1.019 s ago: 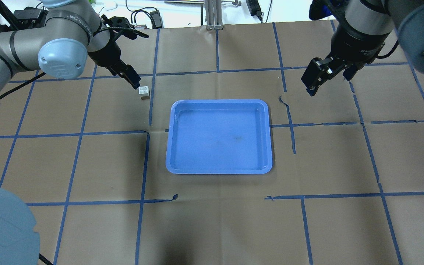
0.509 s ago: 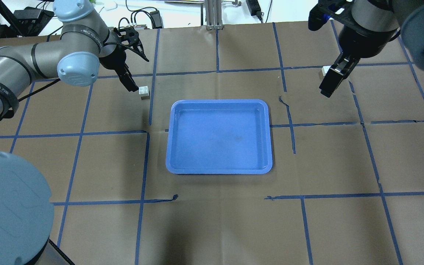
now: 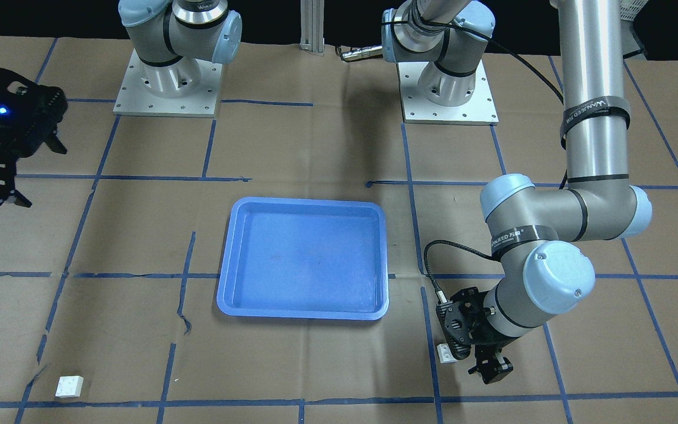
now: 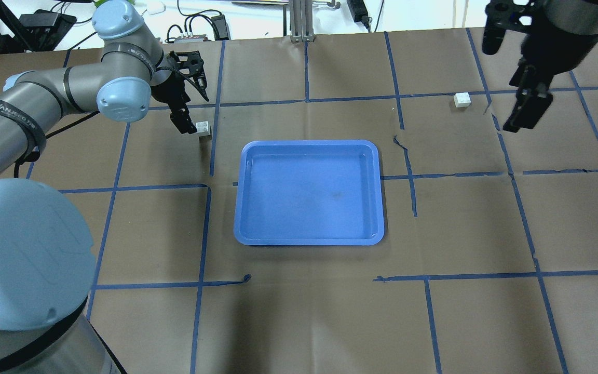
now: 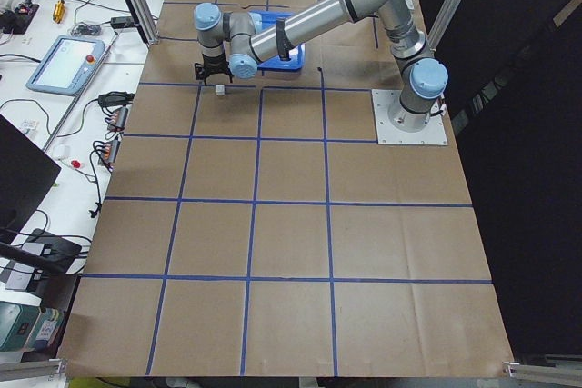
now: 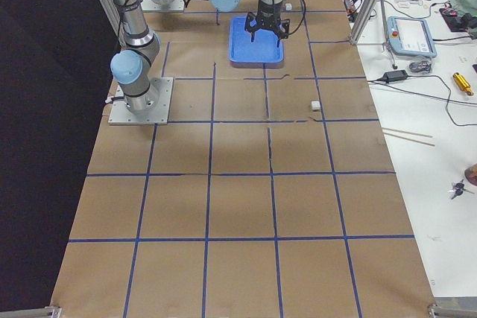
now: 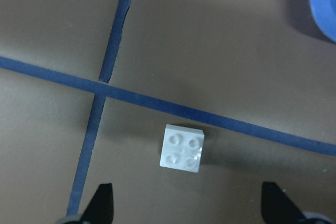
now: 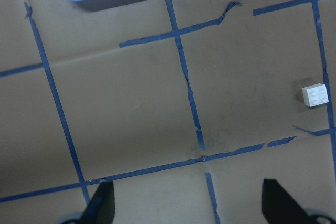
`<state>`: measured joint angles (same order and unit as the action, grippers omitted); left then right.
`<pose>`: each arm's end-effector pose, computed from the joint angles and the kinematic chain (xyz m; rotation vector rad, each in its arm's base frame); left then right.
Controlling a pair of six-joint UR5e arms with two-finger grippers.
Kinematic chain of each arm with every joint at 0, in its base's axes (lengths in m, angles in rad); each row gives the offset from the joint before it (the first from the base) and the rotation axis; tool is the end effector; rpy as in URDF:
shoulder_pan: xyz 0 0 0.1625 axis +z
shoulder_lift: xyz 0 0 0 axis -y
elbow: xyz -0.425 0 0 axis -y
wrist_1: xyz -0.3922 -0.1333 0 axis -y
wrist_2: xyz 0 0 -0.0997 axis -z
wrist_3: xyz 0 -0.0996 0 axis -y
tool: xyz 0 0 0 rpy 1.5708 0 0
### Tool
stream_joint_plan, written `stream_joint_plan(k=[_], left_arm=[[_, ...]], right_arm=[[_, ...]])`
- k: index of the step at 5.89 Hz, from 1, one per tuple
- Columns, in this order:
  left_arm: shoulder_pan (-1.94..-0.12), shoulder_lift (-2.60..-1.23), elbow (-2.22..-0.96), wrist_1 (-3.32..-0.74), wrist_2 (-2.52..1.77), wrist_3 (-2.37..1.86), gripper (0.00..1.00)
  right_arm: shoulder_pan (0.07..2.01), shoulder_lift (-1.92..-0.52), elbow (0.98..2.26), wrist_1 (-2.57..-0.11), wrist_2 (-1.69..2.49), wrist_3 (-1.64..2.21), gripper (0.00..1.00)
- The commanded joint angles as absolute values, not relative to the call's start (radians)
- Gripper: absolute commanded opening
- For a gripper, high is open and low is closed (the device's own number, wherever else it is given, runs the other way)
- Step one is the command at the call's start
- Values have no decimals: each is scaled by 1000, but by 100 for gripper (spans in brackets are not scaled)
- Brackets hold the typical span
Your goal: Assemble white blocks and place on blue tray
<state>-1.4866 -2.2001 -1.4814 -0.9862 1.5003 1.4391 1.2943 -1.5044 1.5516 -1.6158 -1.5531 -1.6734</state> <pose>-0.0817 -0.7000 0.2097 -1.9568 -2.4286 0.1263 -0.0119 -0.5366 0.4683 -2.0125 2.3969 -0.0210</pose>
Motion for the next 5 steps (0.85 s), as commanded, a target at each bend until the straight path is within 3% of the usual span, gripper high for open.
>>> stream_joint_plan(k=[1,2,4,5], left_arm=[[-1488,-2252,-1476,-982,1494,1454,95],[-1486,-2259,-1476,-982,1493,1457,84],[-1486,-2261,-1473,-982,1494,1520,37],[-1488,-2247,-1460,-992,1499,1519,22]], right_arm=[[1194,-1360,1405,-1620,-1471,-1972,100],[1193,-1253,1297,-1623,-1457,-2070,100],[1193,-1078,1128,-1624,-1341,-2075,100],[1193,-1019,1115,-1628,-1263,-2074,100]])
